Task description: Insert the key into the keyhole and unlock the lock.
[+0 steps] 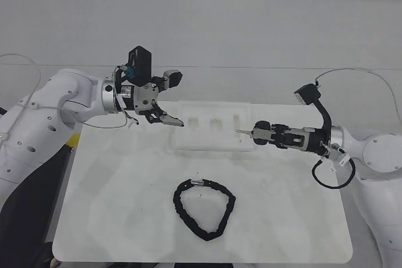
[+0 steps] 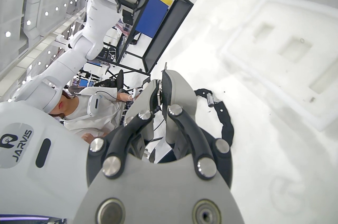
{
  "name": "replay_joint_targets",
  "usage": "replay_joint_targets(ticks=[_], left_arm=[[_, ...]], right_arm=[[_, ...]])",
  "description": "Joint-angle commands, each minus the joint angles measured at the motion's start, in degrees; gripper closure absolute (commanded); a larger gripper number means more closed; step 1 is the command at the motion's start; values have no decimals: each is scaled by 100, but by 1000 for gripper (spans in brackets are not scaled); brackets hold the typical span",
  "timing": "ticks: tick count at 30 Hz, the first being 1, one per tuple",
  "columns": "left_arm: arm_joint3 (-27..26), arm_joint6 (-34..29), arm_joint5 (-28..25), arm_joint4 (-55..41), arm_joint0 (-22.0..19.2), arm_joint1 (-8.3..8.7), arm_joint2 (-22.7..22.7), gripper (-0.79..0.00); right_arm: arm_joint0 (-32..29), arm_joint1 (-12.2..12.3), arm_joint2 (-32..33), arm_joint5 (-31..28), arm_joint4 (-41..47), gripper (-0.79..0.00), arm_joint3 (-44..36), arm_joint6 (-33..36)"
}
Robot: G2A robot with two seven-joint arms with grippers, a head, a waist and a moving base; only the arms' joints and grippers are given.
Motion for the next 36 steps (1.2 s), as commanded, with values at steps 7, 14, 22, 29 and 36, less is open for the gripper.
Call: replay_joint_targets(ticks=[7, 14, 22, 29, 36], left_arm=[[0, 0, 0, 0, 0, 0, 0, -785], [0, 0, 0, 0, 0, 0, 0, -785], [0, 0, 0, 0, 0, 0, 0, -785], [0, 0, 0, 0, 0, 0, 0, -785], [-234, -27, 506, 81, 329, 21, -80, -785]], right_arm=[[-64, 42, 118, -207, 86, 0, -47, -46], [-64, 42, 118, -207, 86, 0, -47, -46], [-64, 42, 118, -207, 86, 0, -47, -46], [-64, 42, 118, -207, 86, 0, -47, -46], [-64, 42, 118, -207, 86, 0, -47, -46]])
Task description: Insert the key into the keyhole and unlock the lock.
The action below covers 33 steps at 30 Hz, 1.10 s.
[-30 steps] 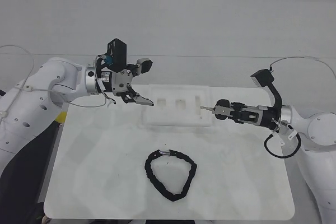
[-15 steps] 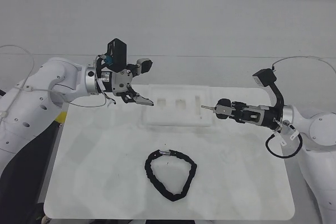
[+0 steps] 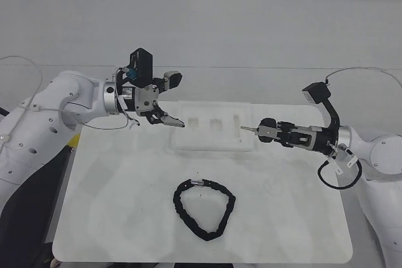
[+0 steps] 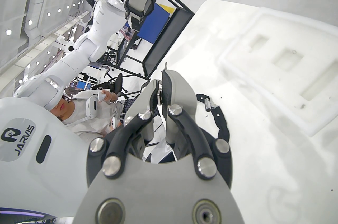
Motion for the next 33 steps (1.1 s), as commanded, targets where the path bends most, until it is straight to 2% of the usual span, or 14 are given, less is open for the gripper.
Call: replay_joint_targets(ticks=[1, 5, 9, 19, 26, 33], left_arm=[[-172, 35, 244, 68, 231, 19, -41, -785], [-438, 198, 590, 386, 725, 46, -76, -785], [-659, 365, 688, 785, 1208, 16, 11, -785], [-576, 809, 741, 2030, 1825, -286, 253, -785], [-362, 233, 995, 2131, 2077, -453, 301, -785], [-380, -596, 960, 2320, 2154, -587, 327, -785]], right_arm=[[0, 0, 0, 0, 0, 0, 0, 0], [0, 0, 0, 0, 0, 0, 0, 0], [0, 0, 0, 0, 0, 0, 0, 0], [0, 0, 0, 0, 0, 0, 0, 0], [0, 0, 0, 0, 0, 0, 0, 0], [0, 0, 0, 0, 0, 0, 0, 0]])
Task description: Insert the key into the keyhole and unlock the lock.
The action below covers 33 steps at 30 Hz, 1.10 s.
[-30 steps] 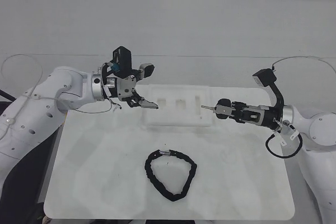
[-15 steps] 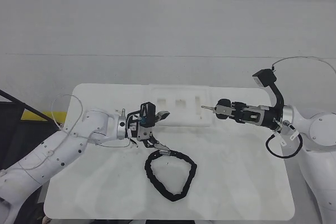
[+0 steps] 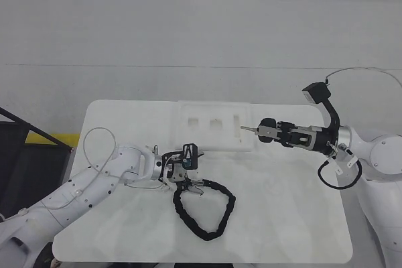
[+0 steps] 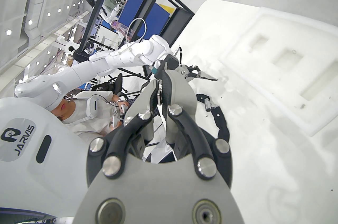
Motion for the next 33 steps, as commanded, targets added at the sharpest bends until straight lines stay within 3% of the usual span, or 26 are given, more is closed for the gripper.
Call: replay_joint_targets(ticks=[1, 13, 31, 33], left_arm=[[5, -248, -24, 30, 12, -27, -11, -785], [-126, -1201, -417, 341, 140, -45, -182, -785], [-144, -1231, -510, 352, 156, -49, -208, -785], [-158, -1158, -338, 339, 244, -54, -237, -785]], right_arm=[[0, 0, 0, 0, 0, 0, 0, 0], [0, 0, 0, 0, 0, 0, 0, 0], [0, 0, 0, 0, 0, 0, 0, 0], [0, 0, 0, 0, 0, 0, 0, 0]])
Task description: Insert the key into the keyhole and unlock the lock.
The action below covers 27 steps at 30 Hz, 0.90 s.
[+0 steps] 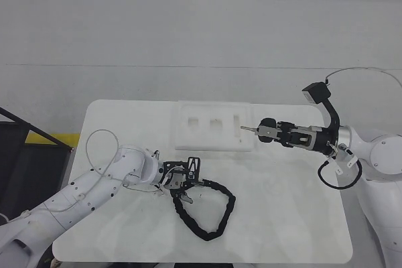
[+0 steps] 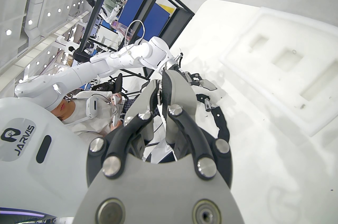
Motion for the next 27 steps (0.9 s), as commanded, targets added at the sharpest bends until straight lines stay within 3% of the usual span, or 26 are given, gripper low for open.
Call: replay_joint_targets(ticks=[1, 11, 14, 16, 19, 20, 22, 25, 27], left_arm=[[-30, 136, 244, 7, 126, -6, -52, -785], [36, 1314, 689, 732, 669, 84, -408, -785], [87, 1529, 679, 938, 748, 76, -454, -668], [107, 1645, 700, 1103, 783, 58, -465, -656], [157, 1761, 737, 1325, 832, 19, -461, -529], [188, 1784, 751, 1376, 849, 6, -461, -585], [243, 1825, 783, 1437, 878, -23, -471, -554], [307, 1850, 855, 1509, 926, -63, -491, -582], [337, 1855, 885, 1558, 956, -89, -502, -480]], right_arm=[[0, 0, 0, 0, 0, 0, 0, 0], [0, 0, 0, 0, 0, 0, 0, 0], [0, 0, 0, 0, 0, 0, 0, 0], [0, 0, 0, 0, 0, 0, 0, 0], [0, 0, 0, 0, 0, 0, 0, 0], [0, 0, 0, 0, 0, 0, 0, 0], [0, 0, 0, 0, 0, 0, 0, 0], [0, 0, 0, 0, 0, 0, 0, 0], [0, 0, 0, 0, 0, 0, 0, 0]])
